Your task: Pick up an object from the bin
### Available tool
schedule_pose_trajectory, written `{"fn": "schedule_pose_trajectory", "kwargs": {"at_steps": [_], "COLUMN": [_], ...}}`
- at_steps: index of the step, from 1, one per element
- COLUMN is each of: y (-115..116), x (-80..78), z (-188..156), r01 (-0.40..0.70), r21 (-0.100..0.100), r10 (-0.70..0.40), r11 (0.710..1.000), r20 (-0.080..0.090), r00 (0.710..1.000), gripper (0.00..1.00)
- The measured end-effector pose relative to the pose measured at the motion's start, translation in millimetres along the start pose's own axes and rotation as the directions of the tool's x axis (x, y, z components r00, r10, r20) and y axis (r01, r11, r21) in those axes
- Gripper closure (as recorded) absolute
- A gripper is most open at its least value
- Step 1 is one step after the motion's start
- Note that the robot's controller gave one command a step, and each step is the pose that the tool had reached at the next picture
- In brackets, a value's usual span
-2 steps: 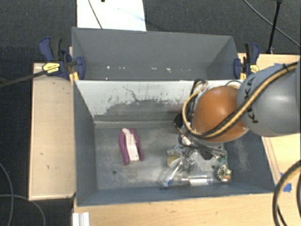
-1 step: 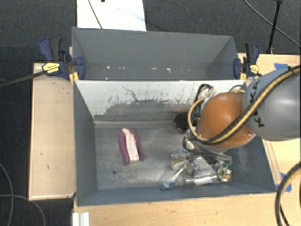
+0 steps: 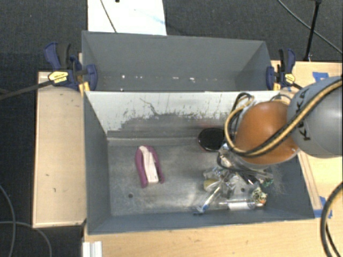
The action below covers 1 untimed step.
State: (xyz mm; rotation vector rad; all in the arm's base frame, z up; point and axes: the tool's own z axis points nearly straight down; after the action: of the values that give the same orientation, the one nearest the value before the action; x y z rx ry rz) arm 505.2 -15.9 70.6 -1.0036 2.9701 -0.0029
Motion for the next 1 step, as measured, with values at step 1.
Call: {"fn": "schedule_pose_trajectory", "kwargs": {"at_steps": [1], "y": [-2.4], "x": [-10.7], "z": [-78.8], "r01": [0.005], "r21": [0.002], "r10": [-0.005], "r11": [1.0], "r20": [0.003], "r00": [1.0], "gripper": [1.0]}}
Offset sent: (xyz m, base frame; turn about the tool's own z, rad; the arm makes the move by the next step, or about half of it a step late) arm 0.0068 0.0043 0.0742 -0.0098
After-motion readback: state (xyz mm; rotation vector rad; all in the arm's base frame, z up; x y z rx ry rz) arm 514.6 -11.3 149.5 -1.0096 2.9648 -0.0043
